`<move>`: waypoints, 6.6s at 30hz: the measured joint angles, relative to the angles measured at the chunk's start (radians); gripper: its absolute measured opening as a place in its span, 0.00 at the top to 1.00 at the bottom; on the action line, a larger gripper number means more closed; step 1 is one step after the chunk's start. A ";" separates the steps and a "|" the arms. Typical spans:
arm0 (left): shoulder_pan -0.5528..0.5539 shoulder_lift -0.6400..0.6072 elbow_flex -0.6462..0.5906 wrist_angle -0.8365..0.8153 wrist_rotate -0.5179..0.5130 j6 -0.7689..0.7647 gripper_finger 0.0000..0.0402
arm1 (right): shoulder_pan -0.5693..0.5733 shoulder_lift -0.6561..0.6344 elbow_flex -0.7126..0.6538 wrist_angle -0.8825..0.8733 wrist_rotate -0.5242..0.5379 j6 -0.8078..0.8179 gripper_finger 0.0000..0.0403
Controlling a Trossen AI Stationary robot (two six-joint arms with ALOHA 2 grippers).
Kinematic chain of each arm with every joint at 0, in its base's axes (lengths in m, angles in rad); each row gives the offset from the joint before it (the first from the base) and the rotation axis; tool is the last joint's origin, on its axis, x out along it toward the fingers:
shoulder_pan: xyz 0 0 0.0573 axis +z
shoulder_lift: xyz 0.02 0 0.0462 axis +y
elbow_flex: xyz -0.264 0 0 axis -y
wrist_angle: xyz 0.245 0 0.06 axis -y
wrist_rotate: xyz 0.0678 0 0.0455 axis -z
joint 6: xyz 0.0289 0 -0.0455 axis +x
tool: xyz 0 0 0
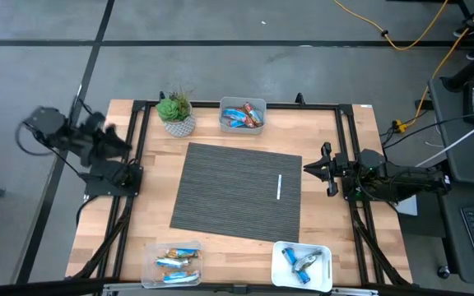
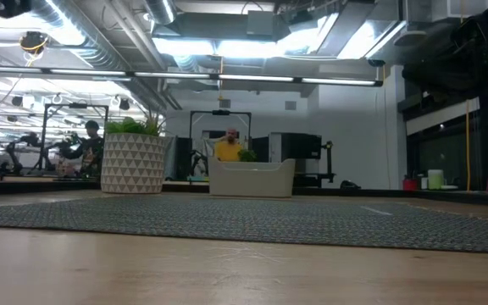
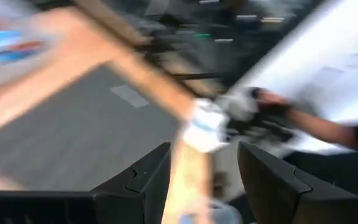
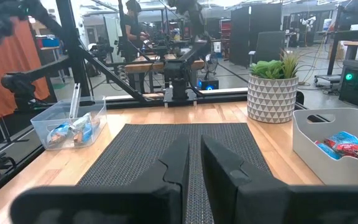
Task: Pick and place Granola Bars by type
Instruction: Return to Home Position
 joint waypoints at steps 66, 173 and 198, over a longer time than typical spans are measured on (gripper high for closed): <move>-0.001 -0.190 -1.054 1.186 0.302 0.803 0.55 | 0.000 0.000 0.000 0.000 0.000 0.000 0.89; 0.600 -0.212 -1.054 1.126 0.377 1.042 0.55 | 0.000 0.000 0.000 0.000 0.000 0.000 0.89; 0.600 -0.212 -1.054 1.122 0.354 0.802 0.55 | 0.000 0.000 0.000 0.000 0.000 0.000 0.89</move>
